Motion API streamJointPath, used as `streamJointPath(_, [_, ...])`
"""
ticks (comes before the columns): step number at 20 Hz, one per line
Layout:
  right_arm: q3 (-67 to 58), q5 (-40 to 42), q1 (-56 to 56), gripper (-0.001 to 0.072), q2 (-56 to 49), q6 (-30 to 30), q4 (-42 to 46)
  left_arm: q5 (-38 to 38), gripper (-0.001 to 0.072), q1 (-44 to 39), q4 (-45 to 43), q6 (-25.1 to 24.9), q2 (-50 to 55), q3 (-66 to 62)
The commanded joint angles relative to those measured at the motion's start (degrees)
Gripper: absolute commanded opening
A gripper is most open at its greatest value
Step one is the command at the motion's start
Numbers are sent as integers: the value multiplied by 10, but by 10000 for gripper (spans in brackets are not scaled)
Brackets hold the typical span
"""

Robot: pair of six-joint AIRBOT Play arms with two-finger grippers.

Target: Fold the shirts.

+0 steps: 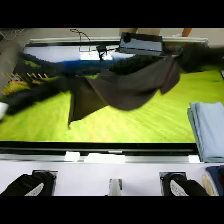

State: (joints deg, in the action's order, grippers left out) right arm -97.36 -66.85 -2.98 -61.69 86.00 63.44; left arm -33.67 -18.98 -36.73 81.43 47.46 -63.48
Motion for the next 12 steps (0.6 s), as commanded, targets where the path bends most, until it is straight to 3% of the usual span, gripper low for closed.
streamJointPath(1, [-165,170,0,25,73,0,28,-11,37,104,-28,-56,-94,-208])
streamJointPath(4, [-193,217,0,24,144,25,61,-24,38,110,-27,-44,-119,-275])
streamJointPath(8, [-193,152,0,24,193,25,146,-103,38,110,-29,-39,-118,-257])
streamJointPath(12, [-193,106,0,24,207,25,175,-108,38,110,-38,-38,-115,-202])
